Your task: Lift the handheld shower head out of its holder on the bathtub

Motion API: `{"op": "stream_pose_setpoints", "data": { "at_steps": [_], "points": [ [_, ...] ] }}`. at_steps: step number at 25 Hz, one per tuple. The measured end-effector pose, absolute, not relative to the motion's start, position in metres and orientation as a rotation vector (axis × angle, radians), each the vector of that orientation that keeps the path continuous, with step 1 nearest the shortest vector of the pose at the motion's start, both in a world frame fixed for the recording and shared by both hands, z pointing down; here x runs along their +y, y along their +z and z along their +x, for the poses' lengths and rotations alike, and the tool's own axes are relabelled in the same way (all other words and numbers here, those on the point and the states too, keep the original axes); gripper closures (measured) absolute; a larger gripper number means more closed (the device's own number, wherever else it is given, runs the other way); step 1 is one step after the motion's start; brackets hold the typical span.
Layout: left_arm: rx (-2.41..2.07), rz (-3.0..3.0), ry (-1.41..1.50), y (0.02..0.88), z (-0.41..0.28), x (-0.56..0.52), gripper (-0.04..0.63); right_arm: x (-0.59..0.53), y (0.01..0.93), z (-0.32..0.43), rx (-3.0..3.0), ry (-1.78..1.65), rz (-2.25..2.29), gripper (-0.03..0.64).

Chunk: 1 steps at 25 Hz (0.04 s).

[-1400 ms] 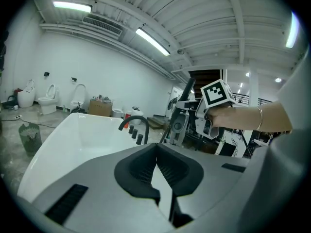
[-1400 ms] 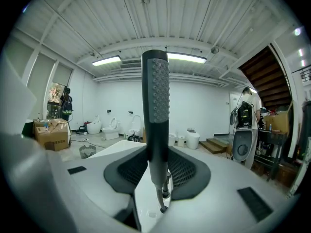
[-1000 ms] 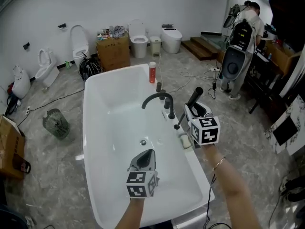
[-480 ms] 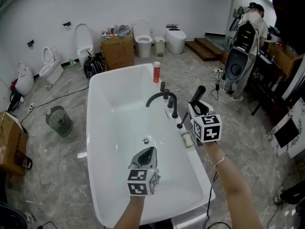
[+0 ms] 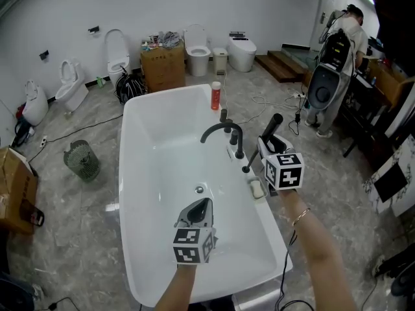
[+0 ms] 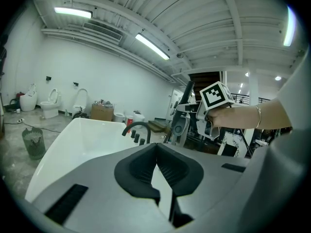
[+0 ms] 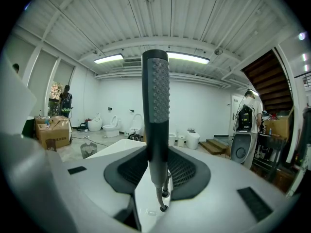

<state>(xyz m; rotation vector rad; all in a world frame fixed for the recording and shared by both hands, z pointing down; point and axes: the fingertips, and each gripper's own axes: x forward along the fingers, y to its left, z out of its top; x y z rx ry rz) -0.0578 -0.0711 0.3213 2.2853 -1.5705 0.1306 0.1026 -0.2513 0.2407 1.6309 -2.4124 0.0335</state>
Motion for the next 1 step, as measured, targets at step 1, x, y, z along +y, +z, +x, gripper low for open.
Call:
{"op": "stream_pose_setpoints", "data": {
  "at_steps": [1],
  "points": [
    [-1.571,2.285,0.13,0.3207,-0.0575,-0.071,0.575,-0.2514,0.2403,0.1027,-2.413,0.035,1.63,0.488]
  ]
}}
